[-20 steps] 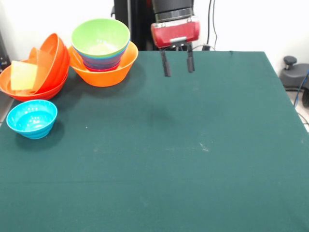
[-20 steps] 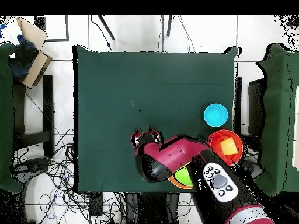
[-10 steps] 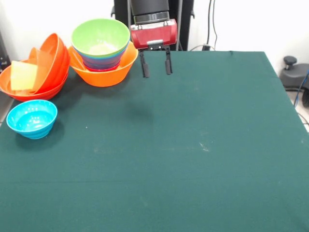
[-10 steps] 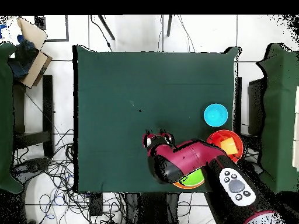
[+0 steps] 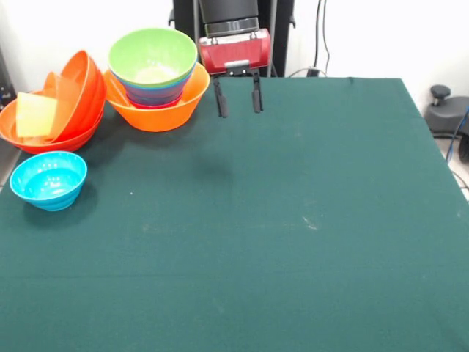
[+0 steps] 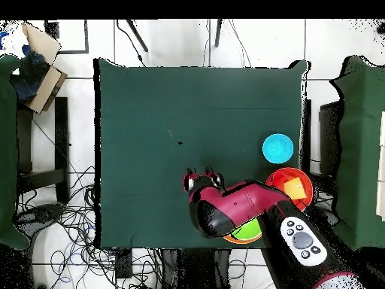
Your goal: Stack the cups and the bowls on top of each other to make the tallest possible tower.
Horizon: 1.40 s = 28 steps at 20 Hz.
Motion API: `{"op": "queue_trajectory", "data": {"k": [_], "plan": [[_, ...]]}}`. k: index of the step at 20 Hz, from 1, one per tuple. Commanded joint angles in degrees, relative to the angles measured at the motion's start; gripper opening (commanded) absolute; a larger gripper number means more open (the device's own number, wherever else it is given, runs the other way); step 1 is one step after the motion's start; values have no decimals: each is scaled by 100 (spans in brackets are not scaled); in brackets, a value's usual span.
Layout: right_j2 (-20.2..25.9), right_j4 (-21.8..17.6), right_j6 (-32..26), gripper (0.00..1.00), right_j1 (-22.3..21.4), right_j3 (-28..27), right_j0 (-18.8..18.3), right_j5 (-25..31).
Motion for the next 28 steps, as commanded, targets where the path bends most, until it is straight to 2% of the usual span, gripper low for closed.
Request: {"op": "queue_trajectory", "data": {"k": [1,2,3,4,6,8,11,12,14,18,23,28], "plan": [[356,100,-122,100,-562,546,-149,317],[717,394,-304,100,-1013,923,-457,544],[936,595,-424,100,-1263,1123,-638,671],[1352,1010,-677,100,-1670,1439,-972,908],[1882,1554,-1005,100,-2099,1772,-1388,1164],[2260,1870,-1119,100,-2307,1994,-1700,1234],[2956,2134,-1184,100,-2301,2341,-2323,1163],[3196,2142,-1257,100,-2207,2398,-2540,1164],[3306,1968,-1304,100,-2023,2359,-2681,1184],[3386,1619,-1240,100,-1751,2239,-2831,1222],[3586,1379,-1292,100,-1404,2113,-3073,1352],[3517,1044,-1334,100,-1156,1904,-3139,1440]]}}
